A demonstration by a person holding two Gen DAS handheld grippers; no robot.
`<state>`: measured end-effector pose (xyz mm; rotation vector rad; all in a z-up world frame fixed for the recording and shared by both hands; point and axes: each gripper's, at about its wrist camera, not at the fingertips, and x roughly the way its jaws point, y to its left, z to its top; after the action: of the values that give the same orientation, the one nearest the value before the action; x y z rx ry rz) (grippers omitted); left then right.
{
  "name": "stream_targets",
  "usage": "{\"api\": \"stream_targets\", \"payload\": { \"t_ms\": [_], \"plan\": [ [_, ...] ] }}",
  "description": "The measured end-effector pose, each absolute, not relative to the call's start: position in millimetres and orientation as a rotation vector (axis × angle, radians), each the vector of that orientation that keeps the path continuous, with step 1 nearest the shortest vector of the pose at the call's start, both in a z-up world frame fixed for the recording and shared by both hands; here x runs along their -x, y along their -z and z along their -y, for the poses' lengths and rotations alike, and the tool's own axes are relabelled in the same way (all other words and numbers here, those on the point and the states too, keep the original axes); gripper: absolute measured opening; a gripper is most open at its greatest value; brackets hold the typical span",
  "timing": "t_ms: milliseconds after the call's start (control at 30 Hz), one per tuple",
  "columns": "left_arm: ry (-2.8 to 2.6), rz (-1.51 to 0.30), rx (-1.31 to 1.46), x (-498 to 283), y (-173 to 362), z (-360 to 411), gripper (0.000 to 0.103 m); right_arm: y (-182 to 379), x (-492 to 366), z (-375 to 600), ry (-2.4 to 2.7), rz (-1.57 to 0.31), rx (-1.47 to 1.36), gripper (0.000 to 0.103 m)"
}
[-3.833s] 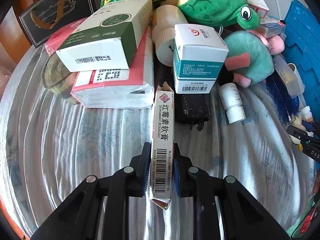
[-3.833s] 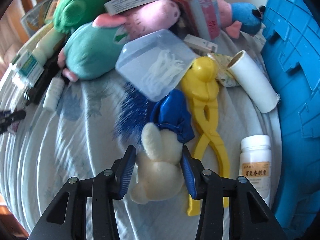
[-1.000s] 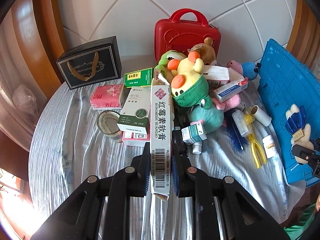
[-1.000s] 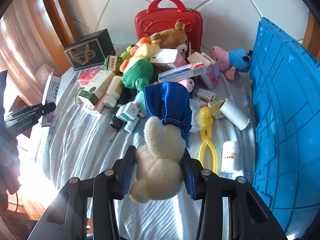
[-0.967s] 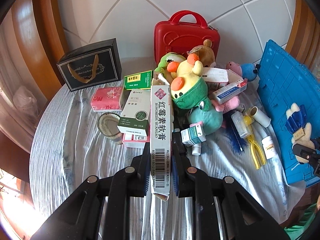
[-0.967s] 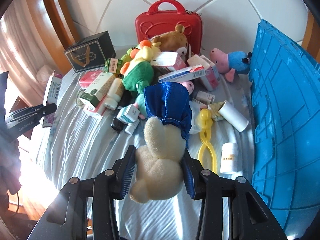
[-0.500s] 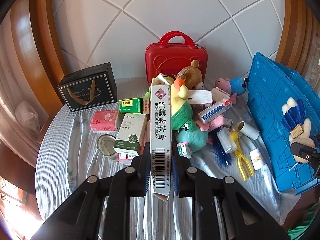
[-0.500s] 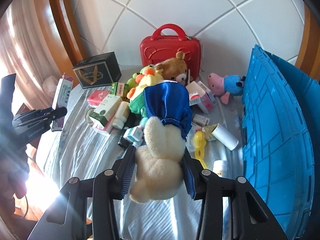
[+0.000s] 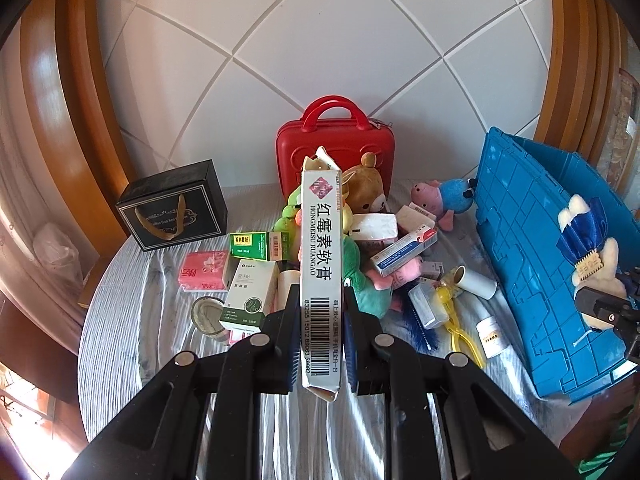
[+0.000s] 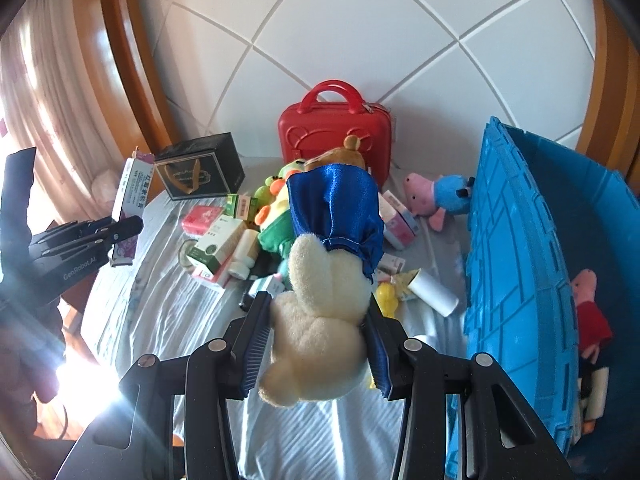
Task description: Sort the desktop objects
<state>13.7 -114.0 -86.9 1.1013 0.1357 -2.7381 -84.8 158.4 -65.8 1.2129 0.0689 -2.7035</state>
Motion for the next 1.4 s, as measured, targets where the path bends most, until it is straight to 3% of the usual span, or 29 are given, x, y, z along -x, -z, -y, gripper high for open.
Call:
{"api": "stream_targets", "payload": {
  "t_ms": [1400],
  "plan": [
    [3.032, 0.103, -1.006, 49.2, 12.9, -81.1, 0.018, -28.5, 18.1, -294.5, 2.936, 0.016, -0.996, 0.044]
  ]
}}
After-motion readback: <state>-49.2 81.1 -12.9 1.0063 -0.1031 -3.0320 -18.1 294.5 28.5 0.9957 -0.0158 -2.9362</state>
